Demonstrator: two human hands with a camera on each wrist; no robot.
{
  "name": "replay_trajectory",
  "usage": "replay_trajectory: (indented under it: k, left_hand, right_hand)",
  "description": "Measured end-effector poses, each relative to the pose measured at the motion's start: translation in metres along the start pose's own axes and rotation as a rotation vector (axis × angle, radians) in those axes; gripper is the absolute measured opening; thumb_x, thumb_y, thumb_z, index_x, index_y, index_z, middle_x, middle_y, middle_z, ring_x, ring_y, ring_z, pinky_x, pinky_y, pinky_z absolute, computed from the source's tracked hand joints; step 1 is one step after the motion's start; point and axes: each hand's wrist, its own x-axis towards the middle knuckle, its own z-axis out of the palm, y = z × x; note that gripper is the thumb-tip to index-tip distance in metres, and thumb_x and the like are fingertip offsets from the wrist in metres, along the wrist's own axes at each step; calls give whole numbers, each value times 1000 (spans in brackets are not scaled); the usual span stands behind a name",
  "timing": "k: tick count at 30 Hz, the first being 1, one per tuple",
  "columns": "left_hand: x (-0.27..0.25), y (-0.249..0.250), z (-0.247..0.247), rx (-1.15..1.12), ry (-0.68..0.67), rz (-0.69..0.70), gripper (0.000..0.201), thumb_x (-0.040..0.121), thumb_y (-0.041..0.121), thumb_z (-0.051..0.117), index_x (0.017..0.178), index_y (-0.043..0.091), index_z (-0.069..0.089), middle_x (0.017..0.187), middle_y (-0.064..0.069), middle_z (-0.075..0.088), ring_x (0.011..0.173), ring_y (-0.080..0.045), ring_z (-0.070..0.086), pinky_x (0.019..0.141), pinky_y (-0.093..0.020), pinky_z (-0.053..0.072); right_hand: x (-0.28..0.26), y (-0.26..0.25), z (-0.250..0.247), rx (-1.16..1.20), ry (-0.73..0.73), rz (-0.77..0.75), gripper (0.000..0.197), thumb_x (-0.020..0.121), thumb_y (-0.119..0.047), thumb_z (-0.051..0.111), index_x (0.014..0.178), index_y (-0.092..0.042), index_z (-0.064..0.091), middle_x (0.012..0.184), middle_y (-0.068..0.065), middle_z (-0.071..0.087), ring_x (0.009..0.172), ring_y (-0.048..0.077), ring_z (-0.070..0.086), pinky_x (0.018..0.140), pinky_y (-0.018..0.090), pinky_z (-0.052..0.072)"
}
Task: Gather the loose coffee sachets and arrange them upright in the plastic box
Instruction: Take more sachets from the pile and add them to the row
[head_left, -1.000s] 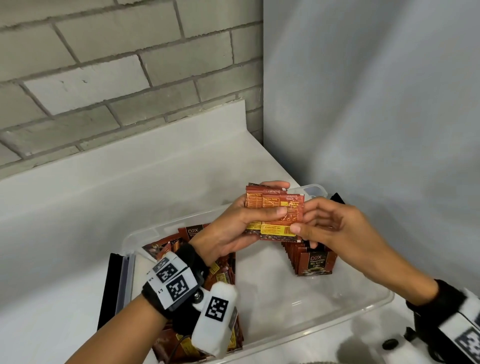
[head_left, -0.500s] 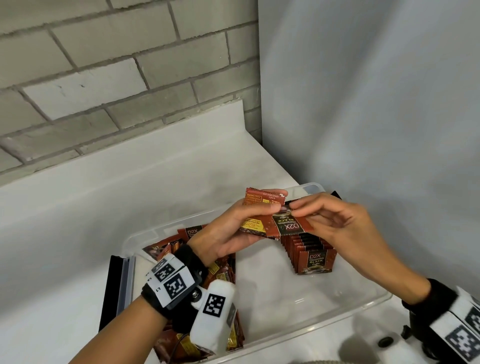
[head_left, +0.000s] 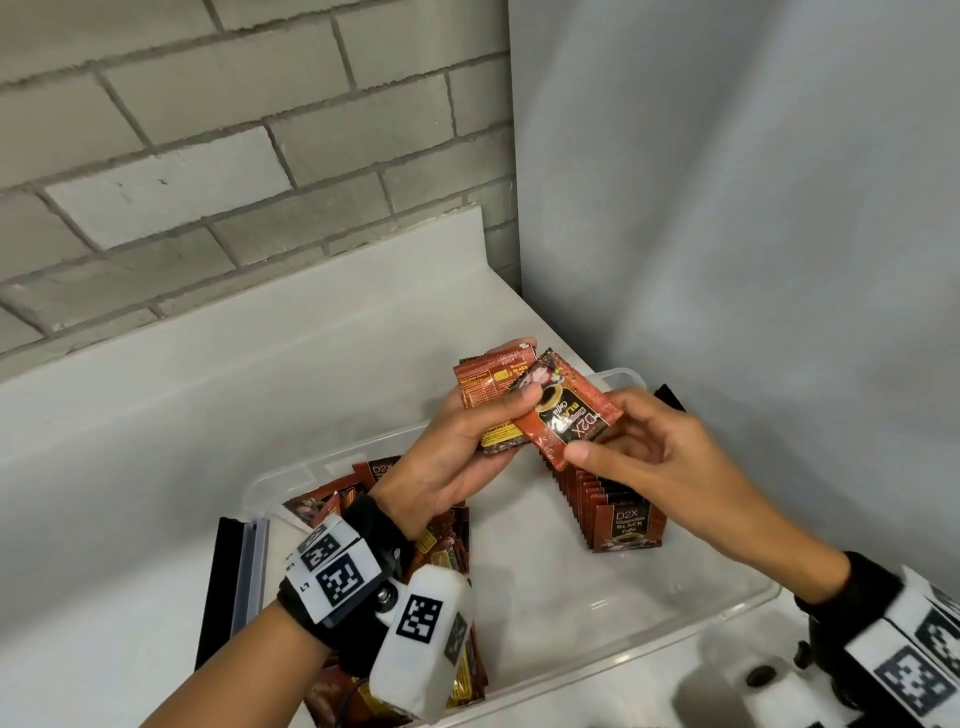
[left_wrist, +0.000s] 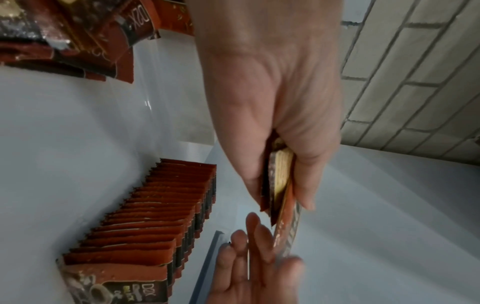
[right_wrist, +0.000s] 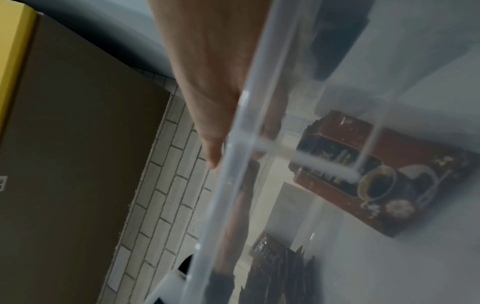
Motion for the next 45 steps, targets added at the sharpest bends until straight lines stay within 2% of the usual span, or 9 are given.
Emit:
replay_trajectory:
  k: [7,10,14,20,23,28,34,38,45]
  left_hand:
    - [-2,-5,3,157,-43,-14,52,71,-12,72,118,4,58,105,-14,70,97,-25,68,83,-32,55]
    - [-5,-11,4,248,-91,-67,37,77,-9,62,112,3,62,102,-12,70,93,-21,67,83,-29,54]
    - [-7,-5,5,233,-122,-104,42,73,9,73,114,12,64,107,-11,70,99,-22,67,87,-32,55]
    - [-5,7,-2,239,-37,-152,45,74,27,71,117,16,66,90,-6,69,79,-15,68,71,-26,56]
    - [-4,9,-1,319,25,-200,34,87,17,60,121,12,63,89,-5,70,74,-13,68,67,-24,56]
    - [-4,9,-2,377,56,-252,30,92,12,57,121,13,62,85,-3,71,73,-15,68,66,-23,56]
    - [-3,8,-3,355,78,-270,22,92,8,54,111,11,63,88,-6,73,73,-15,70,69,-23,57]
    - [-2,7,-4,315,92,-272,26,91,5,53,114,10,62,91,-9,72,76,-18,70,74,-26,58]
    - [-2,5,-1,325,96,-282,16,92,0,49,100,7,61,84,-11,72,72,-17,70,72,-25,57]
  right_hand:
    - [0,0,-4,185,128,-2,11,80,-14,63,83,-6,57,77,7,71,70,14,68,69,19,54]
    - [1,-1,-5,264,107,6,11,86,-7,57,94,-2,51,73,11,69,65,19,68,65,22,56]
    - [-4,-3,-18,173,70,-8,23,69,-11,69,88,-4,59,71,3,70,63,12,65,64,18,54]
    - [-26,-3,-53,-531,-139,-174,15,69,-39,80,77,-32,69,75,-7,62,65,2,55,61,7,41]
    - [-31,11,-51,-887,-210,-443,24,65,-13,87,76,-21,67,71,-17,56,73,-2,40,69,2,35]
    - [-27,19,-35,-1335,-181,-631,36,50,-18,91,65,-17,59,68,-6,55,78,15,34,57,31,46]
    - [-25,22,-29,-1534,-177,-638,40,40,-15,93,65,-13,61,68,2,59,81,21,39,65,32,30]
    - [-25,22,-27,-1522,-139,-624,40,41,-8,93,66,-12,63,69,3,59,81,21,38,55,33,45]
    - [-20,30,-25,-1517,-85,-582,46,36,-6,94,68,-9,60,71,7,59,79,22,36,50,34,44]
